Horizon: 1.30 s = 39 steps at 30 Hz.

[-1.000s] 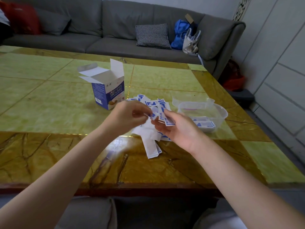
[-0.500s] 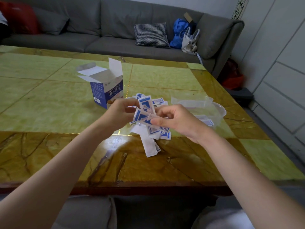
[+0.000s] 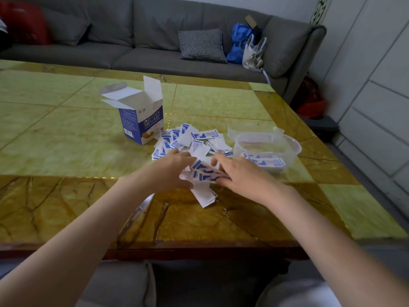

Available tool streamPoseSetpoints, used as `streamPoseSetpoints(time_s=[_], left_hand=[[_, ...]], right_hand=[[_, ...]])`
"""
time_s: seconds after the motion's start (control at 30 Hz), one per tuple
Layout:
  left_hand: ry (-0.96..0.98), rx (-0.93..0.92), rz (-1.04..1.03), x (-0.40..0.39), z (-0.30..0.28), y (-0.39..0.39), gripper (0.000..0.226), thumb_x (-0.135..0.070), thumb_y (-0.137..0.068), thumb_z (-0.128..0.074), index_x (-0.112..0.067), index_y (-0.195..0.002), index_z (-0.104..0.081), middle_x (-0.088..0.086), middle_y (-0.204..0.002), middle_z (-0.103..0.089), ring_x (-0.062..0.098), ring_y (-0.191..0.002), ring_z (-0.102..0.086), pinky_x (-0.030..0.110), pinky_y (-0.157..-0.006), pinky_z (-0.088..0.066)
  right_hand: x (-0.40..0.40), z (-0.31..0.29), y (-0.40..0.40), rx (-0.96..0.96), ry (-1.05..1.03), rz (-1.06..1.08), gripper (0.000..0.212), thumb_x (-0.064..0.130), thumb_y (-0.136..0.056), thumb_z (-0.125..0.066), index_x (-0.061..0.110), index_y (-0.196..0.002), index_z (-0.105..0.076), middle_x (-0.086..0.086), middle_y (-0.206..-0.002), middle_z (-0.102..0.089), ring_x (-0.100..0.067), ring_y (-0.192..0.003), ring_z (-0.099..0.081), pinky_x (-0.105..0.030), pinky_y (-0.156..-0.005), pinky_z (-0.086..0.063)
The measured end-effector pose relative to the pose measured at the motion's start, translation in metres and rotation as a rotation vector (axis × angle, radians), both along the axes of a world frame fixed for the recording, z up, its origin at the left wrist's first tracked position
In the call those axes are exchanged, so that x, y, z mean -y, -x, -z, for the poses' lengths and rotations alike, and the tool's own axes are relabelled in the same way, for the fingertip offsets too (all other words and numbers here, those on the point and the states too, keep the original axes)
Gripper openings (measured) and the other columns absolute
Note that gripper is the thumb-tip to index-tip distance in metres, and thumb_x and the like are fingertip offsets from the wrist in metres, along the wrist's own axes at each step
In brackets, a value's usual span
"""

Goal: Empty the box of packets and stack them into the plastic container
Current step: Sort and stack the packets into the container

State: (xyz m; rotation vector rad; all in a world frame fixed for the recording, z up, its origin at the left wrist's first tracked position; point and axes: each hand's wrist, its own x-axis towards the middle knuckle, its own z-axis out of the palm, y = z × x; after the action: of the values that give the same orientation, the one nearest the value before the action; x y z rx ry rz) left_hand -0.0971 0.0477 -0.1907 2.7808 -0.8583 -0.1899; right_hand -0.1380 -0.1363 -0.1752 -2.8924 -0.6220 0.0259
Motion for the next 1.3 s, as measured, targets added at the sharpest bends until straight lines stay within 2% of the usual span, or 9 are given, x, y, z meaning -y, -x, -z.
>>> streamPoseSetpoints(time_s=[0.1, 0.2, 0.37, 0.53, 0.73, 0.9, 1.1, 1.2, 1.3], left_hand=[[-0.001, -0.012, -0.027, 0.002, 0.002, -0.001, 0.052, -0.032, -0.083, -0.064, -0.018, -0.129, -0.046, 0.002, -0.120, -0.049, 0.011, -0.101, -0.034, 0.025, -0.085, -0.037], [-0.015, -0.047, -0.058, 0.001, 0.003, -0.004, 0.049, -0.037, -0.081, -0.065, -0.015, -0.123, -0.051, 0.003, -0.118, -0.049, 0.013, -0.102, -0.037, 0.025, -0.084, -0.038], [0.078, -0.037, -0.066, -0.006, 0.003, -0.006, 0.041, -0.034, -0.076, -0.070, -0.017, -0.110, -0.054, -0.006, -0.100, -0.042, 0.011, -0.096, -0.037, 0.023, -0.080, -0.037], [0.126, 0.145, -0.098, -0.014, 0.005, -0.006, 0.018, -0.023, -0.080, -0.067, -0.017, -0.090, -0.054, -0.002, -0.091, -0.051, 0.017, -0.085, -0.049, 0.027, -0.070, -0.040], [0.095, 0.263, -0.050, -0.013, 0.009, -0.004, 0.022, -0.012, -0.081, -0.058, -0.019, -0.067, -0.043, -0.003, -0.073, -0.052, 0.018, -0.073, -0.050, 0.025, -0.061, -0.039], [0.035, -0.006, 0.015, -0.012, 0.007, -0.002, 0.029, -0.044, -0.073, -0.071, -0.026, -0.094, -0.062, -0.009, -0.104, -0.048, 0.011, -0.099, -0.045, 0.026, -0.086, -0.043], [0.121, -0.049, -0.046, -0.019, 0.000, -0.002, 0.027, -0.020, -0.078, -0.070, -0.022, -0.097, -0.052, -0.006, -0.100, -0.046, 0.015, -0.090, -0.050, 0.025, -0.078, -0.045], [0.191, -0.069, -0.121, -0.023, 0.001, -0.002, 0.025, -0.012, -0.079, -0.068, -0.022, -0.091, -0.049, -0.005, -0.096, -0.051, 0.018, -0.092, -0.058, 0.030, -0.082, -0.051], [0.253, 0.043, -0.156, -0.025, 0.003, -0.003, 0.015, -0.009, -0.083, -0.062, -0.015, -0.096, -0.056, -0.004, -0.089, -0.058, 0.017, -0.085, -0.061, 0.018, -0.068, -0.045]], right_hand=[[-0.008, 0.007, 0.000, 0.027, -0.006, -0.037, 0.027, 0.020, -0.096, -0.046, 0.015, -0.123, -0.042, -0.008, -0.114, -0.062, -0.026, -0.096, -0.061, -0.040, -0.076, -0.052], [-0.012, 0.008, -0.002, 0.048, -0.037, -0.041, 0.018, 0.021, -0.099, -0.038, 0.011, -0.105, -0.052, -0.005, -0.109, -0.060, -0.022, -0.097, -0.058, -0.039, -0.079, -0.049], [0.001, 0.005, -0.005, 0.083, -0.036, 0.050, 0.018, 0.027, -0.100, -0.032, 0.019, -0.087, -0.039, 0.000, -0.094, -0.053, -0.016, -0.080, -0.052, -0.027, -0.061, -0.038], [0.004, 0.014, -0.002, 0.039, 0.054, 0.063, 0.017, 0.022, -0.099, -0.037, 0.013, -0.105, -0.050, -0.003, -0.106, -0.057, -0.022, -0.093, -0.057, -0.031, -0.067, -0.043], [0.004, 0.008, -0.004, 0.068, -0.221, 0.170, 0.012, 0.016, -0.096, -0.043, 0.008, -0.104, -0.047, -0.010, -0.093, -0.065, -0.026, -0.077, -0.064, -0.043, -0.065, -0.053], [0.002, 0.007, -0.004, 0.038, -0.269, 0.193, 0.010, 0.015, -0.095, -0.044, 0.009, -0.088, -0.046, -0.011, -0.100, -0.065, -0.026, -0.081, -0.065, -0.041, -0.067, -0.053], [0.002, 0.006, -0.005, -0.129, -0.281, 0.172, 0.020, 0.018, -0.097, -0.041, 0.016, -0.077, -0.042, 0.002, -0.081, -0.054, -0.017, -0.069, -0.051, -0.025, -0.053, -0.034], [-0.004, 0.007, -0.001, -0.210, -0.176, 0.026, 0.014, 0.019, -0.096, -0.044, 0.018, -0.083, -0.049, 0.004, -0.094, -0.047, -0.012, -0.084, -0.047, -0.022, -0.069, -0.036], [-0.014, 0.012, -0.002, -0.184, -0.135, -0.035, 0.018, 0.024, -0.093, -0.053, 0.013, -0.105, -0.061, 0.001, -0.126, -0.045, -0.014, -0.115, -0.045, -0.028, -0.096, -0.038]])
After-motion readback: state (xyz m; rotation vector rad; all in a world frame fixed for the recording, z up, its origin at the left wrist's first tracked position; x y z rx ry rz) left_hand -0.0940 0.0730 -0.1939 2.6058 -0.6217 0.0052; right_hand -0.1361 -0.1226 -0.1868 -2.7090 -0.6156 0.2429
